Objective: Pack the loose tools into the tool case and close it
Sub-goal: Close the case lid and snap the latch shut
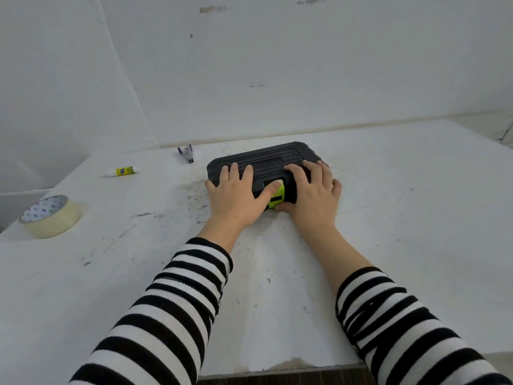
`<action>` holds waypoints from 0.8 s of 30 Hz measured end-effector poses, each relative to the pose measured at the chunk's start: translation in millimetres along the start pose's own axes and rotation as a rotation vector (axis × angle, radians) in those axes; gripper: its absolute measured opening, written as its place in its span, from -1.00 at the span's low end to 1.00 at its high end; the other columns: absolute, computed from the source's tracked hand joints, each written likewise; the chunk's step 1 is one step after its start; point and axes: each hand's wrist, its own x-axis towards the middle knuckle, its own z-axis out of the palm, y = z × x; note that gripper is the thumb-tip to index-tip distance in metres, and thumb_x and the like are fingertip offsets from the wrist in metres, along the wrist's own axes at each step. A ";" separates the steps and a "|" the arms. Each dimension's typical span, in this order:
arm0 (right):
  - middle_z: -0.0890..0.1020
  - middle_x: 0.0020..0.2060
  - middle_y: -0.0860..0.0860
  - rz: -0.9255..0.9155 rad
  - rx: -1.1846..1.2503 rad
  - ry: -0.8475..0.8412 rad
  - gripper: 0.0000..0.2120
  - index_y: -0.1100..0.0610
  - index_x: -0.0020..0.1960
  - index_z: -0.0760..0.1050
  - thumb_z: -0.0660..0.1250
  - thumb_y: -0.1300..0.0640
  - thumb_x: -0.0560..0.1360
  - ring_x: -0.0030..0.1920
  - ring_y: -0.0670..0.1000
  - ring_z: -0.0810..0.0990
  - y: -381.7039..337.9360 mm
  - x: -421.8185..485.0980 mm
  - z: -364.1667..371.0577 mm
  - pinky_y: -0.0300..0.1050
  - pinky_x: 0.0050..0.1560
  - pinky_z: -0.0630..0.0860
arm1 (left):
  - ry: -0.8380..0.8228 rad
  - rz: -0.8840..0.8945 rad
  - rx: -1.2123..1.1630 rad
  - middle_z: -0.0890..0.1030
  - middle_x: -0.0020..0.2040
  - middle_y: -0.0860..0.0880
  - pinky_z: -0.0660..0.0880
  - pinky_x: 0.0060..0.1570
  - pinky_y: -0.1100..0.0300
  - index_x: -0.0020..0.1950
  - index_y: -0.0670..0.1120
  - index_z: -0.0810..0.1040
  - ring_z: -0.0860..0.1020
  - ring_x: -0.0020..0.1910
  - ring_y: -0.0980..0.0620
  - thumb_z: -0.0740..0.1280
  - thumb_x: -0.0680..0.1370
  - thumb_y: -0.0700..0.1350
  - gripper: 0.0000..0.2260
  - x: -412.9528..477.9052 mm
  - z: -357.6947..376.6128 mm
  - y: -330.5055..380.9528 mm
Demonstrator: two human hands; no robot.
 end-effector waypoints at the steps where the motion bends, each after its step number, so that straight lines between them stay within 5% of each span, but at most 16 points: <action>1: 0.39 0.35 0.01 0.000 -0.015 0.039 -0.20 -0.10 0.35 0.39 0.57 -0.18 0.16 0.47 0.12 0.21 -1.0 -0.7 2.1 0.06 0.32 0.14 | -0.002 0.001 -0.005 0.13 0.55 -0.09 0.02 0.41 -0.30 0.53 0.03 0.13 0.03 0.54 -0.10 -0.27 0.36 0.50 -0.12 -0.8 -0.3 0.3; 4: 0.36 0.35 0.03 -0.008 0.050 0.045 -0.13 -0.11 0.36 0.35 0.53 -0.30 0.13 0.47 0.13 0.19 0.2 -1.5 2.8 0.10 0.38 0.12 | 0.005 -0.004 -0.057 0.17 0.54 -0.07 0.02 0.41 -0.27 0.51 0.04 0.19 0.06 0.54 -0.07 -0.31 0.36 0.47 -0.13 -0.3 -2.4 -0.7; 7: 0.24 0.44 0.05 -0.020 0.122 -0.011 -0.04 -0.18 0.44 0.23 0.42 -0.44 0.12 0.52 0.12 0.04 -7.2 -6.7 -0.4 0.18 0.45 -0.11 | 0.150 -0.075 -0.319 0.41 0.40 -0.03 0.16 0.37 -0.20 0.37 0.02 0.41 0.30 0.42 -0.02 -0.16 0.51 0.38 -0.33 1.6 -2.3 -2.0; 13: 0.32 0.46 0.10 -0.325 0.013 -0.135 -0.16 -0.14 0.46 0.25 0.28 -0.47 0.27 0.51 0.17 0.16 -48.0 -5.7 4.2 0.28 0.46 -0.14 | 0.342 -0.204 -0.517 0.54 0.23 -0.10 0.35 0.26 -0.06 0.29 -0.10 0.45 0.46 0.25 -0.12 0.08 0.61 0.16 -0.57 8.2 -14.2 -15.3; 17: 0.29 0.47 0.14 -0.229 -0.055 -0.156 -0.20 -0.21 0.44 0.23 -0.09 -0.53 0.29 0.50 0.32 0.09 -78.0 -6.8 6.1 0.53 0.31 -0.30 | 0.392 -0.197 -0.488 0.54 0.23 -0.08 0.30 0.28 -0.02 0.28 -0.11 0.45 0.45 0.26 -0.08 0.06 0.63 0.13 -0.59 12.1 -26.7 -25.6; 24: 0.30 0.46 0.08 -0.141 -0.030 -0.146 -0.25 -0.24 0.37 0.28 -0.04 -0.53 0.27 0.52 0.29 0.04 -71.8 10.9 21.2 0.61 0.22 -0.33 | 0.353 -0.177 -0.490 0.55 0.21 -0.07 0.28 0.30 -0.01 0.27 -0.09 0.47 0.46 0.23 -0.09 0.06 0.63 0.11 -0.62 21.3 -26.5 -15.8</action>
